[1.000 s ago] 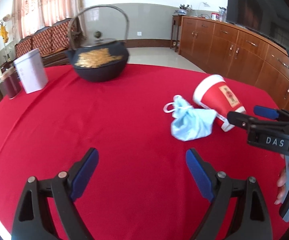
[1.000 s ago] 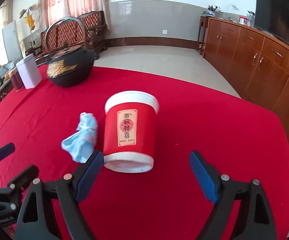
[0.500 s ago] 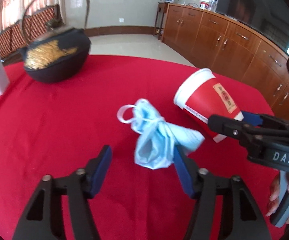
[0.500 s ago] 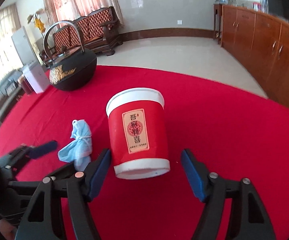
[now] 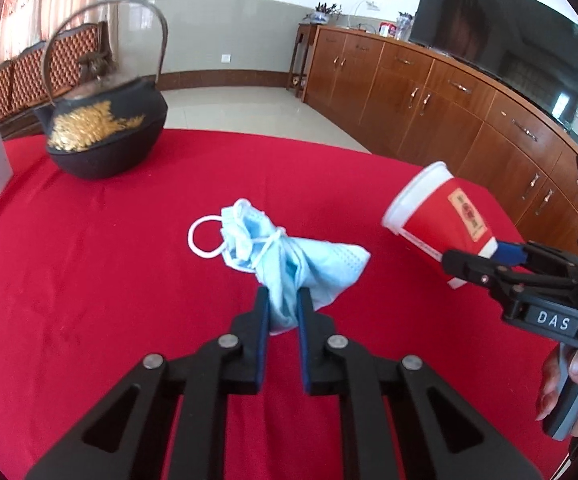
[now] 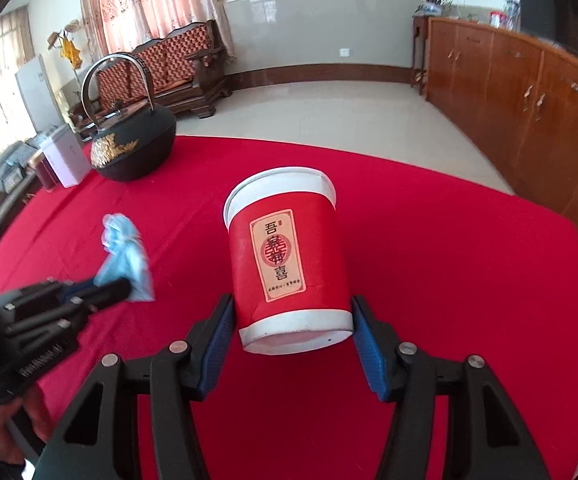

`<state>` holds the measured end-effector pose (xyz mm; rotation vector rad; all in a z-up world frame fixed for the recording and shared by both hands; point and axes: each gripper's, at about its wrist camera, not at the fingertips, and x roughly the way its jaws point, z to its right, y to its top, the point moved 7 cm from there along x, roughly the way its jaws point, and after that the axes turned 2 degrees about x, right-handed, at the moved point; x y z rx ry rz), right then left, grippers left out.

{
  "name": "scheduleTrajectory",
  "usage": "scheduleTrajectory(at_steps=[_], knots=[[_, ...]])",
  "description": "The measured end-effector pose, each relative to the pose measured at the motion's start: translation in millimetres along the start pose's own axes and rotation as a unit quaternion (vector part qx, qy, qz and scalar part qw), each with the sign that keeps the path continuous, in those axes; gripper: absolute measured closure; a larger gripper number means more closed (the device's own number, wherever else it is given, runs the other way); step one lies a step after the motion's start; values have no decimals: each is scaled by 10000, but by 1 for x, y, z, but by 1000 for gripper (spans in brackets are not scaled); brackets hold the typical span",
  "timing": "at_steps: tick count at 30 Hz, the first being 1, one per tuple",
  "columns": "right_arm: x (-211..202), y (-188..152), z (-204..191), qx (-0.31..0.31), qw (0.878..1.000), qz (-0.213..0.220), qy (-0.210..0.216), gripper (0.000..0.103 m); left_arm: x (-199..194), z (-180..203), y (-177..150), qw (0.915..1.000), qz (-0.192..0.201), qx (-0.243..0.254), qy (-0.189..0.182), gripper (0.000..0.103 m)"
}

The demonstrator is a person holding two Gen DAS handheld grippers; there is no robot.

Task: Collect trash
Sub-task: 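Carry the blue mask and red cup over the black trash bin with both tools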

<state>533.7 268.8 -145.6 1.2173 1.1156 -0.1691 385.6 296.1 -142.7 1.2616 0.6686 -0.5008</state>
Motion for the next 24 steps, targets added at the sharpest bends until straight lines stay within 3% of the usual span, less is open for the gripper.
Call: scheduleTrajectory(at_steps=[12, 24], knots=[[-109, -58, 32, -101, 9972, 352, -657, 44, -65, 71, -18, 9979, 405, 482, 128, 90], [-237, -124, 87, 446, 9847, 954, -1386, 44, -116, 165, -42, 9928, 720, 894, -340, 90]])
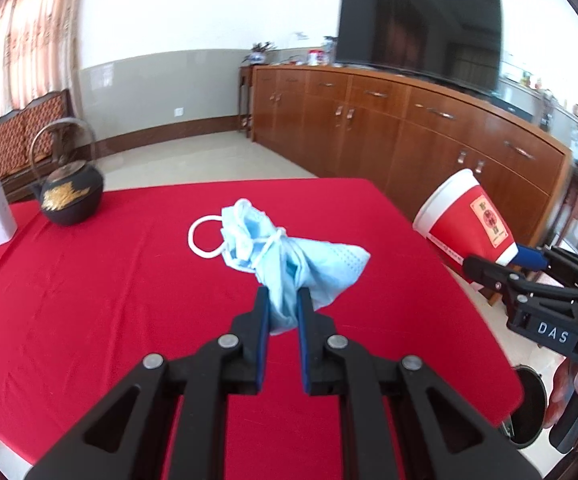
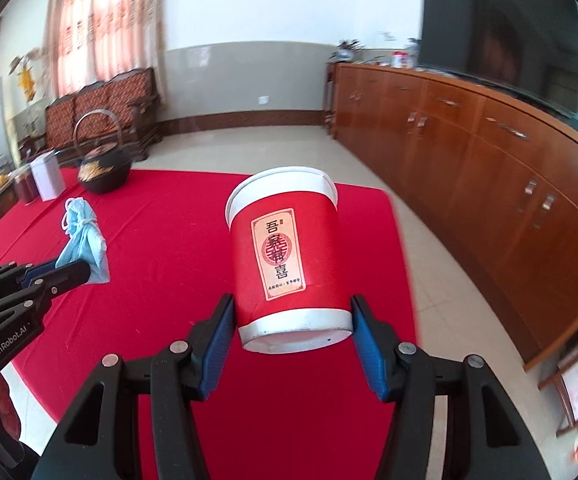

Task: Collect trash
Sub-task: 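Carry the blue mask and red cup over the black trash bin with both tools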

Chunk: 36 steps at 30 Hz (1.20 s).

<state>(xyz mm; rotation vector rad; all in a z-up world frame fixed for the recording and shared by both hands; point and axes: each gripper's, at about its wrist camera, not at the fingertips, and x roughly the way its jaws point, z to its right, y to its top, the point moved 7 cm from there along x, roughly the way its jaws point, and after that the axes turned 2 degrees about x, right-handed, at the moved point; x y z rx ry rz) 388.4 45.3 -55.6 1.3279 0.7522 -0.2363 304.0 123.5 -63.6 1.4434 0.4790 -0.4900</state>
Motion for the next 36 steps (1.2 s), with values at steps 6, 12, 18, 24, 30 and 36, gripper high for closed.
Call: scheduleTrajectory(at_steps=[6, 12, 18, 24, 30, 36], knots=[[-52, -29, 57, 284, 9985, 96, -456, 44, -7, 48, -4, 9991, 12, 179, -378, 89], [-104, -61, 114, 632, 9935, 150, -934, 44, -17, 101, -11, 9960, 48, 381, -808, 90], [-147, -100, 163, 950, 9862, 125, -1352, 44, -24, 156, -20, 9902, 40, 692, -1213, 89], [-191, -138, 209, 1264, 9766, 142, -1733, 44, -40, 204, -29, 9832, 86, 978, -1539, 89], [-222, -168, 238, 1486, 9689, 208, -1967, 44, -63, 233, -43, 9778, 150, 1232, -1688, 89], [-239, -195, 263, 1694, 9632, 217, -2074, 44, -64, 262, -63, 9726, 13, 1412, -1846, 89]])
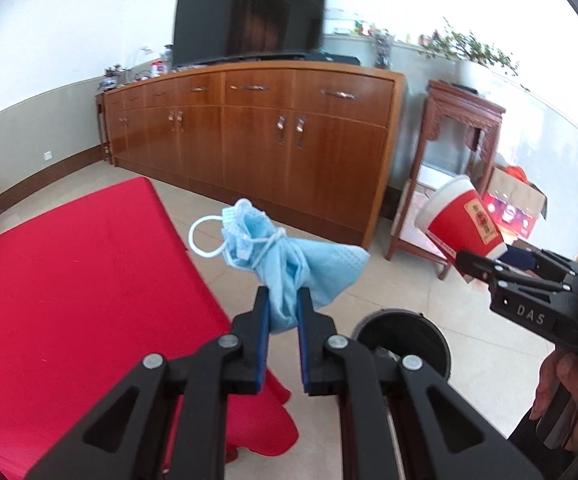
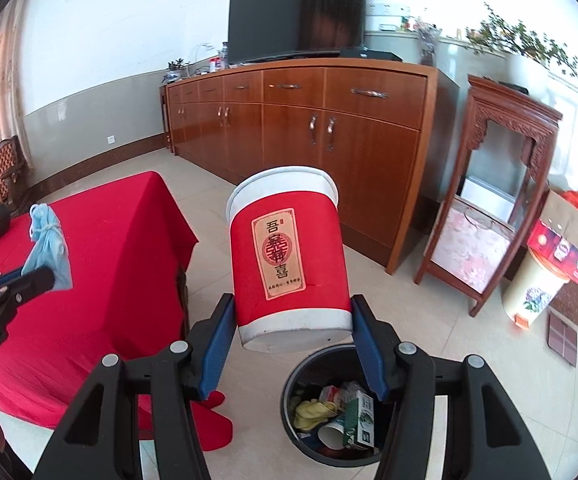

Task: Collect trash
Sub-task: 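Carry the blue mask and red cup over the black trash bin with both tools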

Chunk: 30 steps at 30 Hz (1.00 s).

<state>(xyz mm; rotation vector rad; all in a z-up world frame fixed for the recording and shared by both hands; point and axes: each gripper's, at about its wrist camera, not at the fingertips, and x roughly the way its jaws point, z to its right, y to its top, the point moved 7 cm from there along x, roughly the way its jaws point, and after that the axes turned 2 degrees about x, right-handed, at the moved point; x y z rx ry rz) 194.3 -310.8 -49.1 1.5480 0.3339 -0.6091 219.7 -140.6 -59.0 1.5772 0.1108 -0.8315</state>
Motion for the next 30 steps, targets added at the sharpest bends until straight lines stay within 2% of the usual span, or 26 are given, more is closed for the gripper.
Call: scheduleTrajectory(at_steps=[13, 17, 23, 30], knots=[[-9, -56, 98, 496, 9967, -327, -555, 44, 52, 105, -16, 9943, -461, 548, -792, 89], [-3, -74, 121, 551, 9953, -449, -655, 44, 65, 122, -25, 9922, -601, 619, -905, 89], [12, -92, 137, 519, 9950, -584, -626, 44, 88, 138, -37, 9887, -852, 670, -1033, 89], [50, -125, 147, 296, 9931, -1061, -408, 44, 127, 155, -65, 9814, -1342, 738, -1155, 89]])
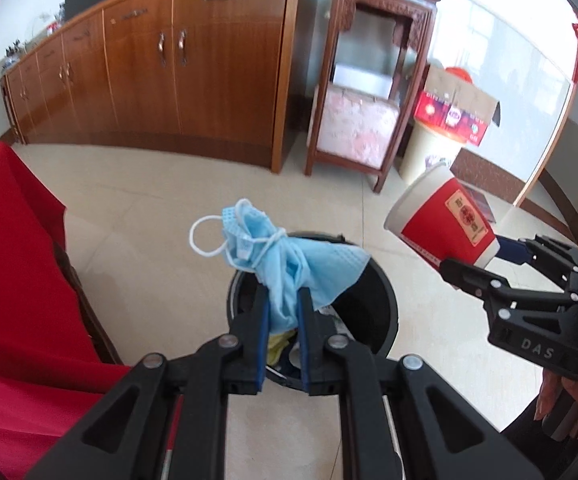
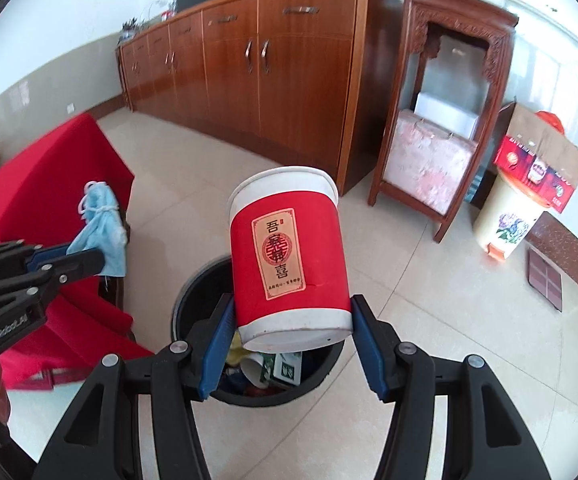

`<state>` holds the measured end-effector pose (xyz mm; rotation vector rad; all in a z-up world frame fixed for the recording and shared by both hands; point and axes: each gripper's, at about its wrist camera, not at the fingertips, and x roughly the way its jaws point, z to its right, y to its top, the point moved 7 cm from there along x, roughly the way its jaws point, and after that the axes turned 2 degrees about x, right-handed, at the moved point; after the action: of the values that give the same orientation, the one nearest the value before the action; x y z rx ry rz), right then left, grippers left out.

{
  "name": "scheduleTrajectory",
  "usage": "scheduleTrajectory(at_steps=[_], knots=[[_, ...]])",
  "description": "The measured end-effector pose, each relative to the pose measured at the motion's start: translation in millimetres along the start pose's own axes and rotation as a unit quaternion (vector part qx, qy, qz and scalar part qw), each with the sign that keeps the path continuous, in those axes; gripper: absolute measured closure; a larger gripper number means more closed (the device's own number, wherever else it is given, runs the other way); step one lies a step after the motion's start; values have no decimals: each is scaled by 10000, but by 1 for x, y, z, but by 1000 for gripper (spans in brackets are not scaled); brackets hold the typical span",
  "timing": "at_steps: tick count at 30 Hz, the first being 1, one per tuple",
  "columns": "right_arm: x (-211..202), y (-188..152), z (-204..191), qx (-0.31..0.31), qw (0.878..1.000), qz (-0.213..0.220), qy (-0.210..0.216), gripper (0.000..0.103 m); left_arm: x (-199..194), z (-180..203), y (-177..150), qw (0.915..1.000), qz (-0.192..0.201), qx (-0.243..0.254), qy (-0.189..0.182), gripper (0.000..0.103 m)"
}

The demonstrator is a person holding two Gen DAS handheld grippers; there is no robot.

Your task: Collect trash

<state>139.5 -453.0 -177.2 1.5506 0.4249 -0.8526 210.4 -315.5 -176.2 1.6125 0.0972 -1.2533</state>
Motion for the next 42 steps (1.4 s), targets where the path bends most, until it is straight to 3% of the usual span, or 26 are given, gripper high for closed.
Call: scheduleTrajectory(at_steps=[8, 15, 27, 29, 30, 31, 32, 33, 34, 39, 42], knots=[[46, -23, 6, -97, 9989, -453, 115, 44, 39, 17, -9, 9994, -319, -47, -133, 89], [72, -25, 1, -180, 9973, -650, 295, 44, 54, 8, -21, 9984, -517, -225, -102, 89], [91, -31, -4, -261, 9949, -898, 377, 44, 75, 6, -24, 9974, -668, -237, -105, 87], [95, -33, -5, -284, 9942, -964, 384, 43, 79, 7, -24, 9979, -598, -193, -166, 81], [98, -33, -5, -299, 9936, -1007, 419, 43, 80, 6, -23, 9983, -546, -156, -87, 72], [102, -35, -6, -361, 9929, -1037, 466, 40, 83, 2, -24, 9983, -561, -129, 134, 47], [106, -38, -4, -432, 9931, -1017, 393, 19, 82, -3, -24, 9978, -573, -183, 281, 35], [110, -41, 3, -375, 9937, -1029, 259, 8, 79, -8, -24, 9977, -522, -238, 372, 23], [115, -44, 11, -163, 9931, -1128, 270, 0, 73, -12, -23, 9977, -456, -279, 417, 22], [100, -33, 30, 232, 9964, -809, -43, 0, 40, -24, -20, 9970, -189, -351, 657, 6], [77, -24, 30, 467, 9976, -445, -241, 0, 18, -26, -19, 9963, 8, -403, 760, 5]])
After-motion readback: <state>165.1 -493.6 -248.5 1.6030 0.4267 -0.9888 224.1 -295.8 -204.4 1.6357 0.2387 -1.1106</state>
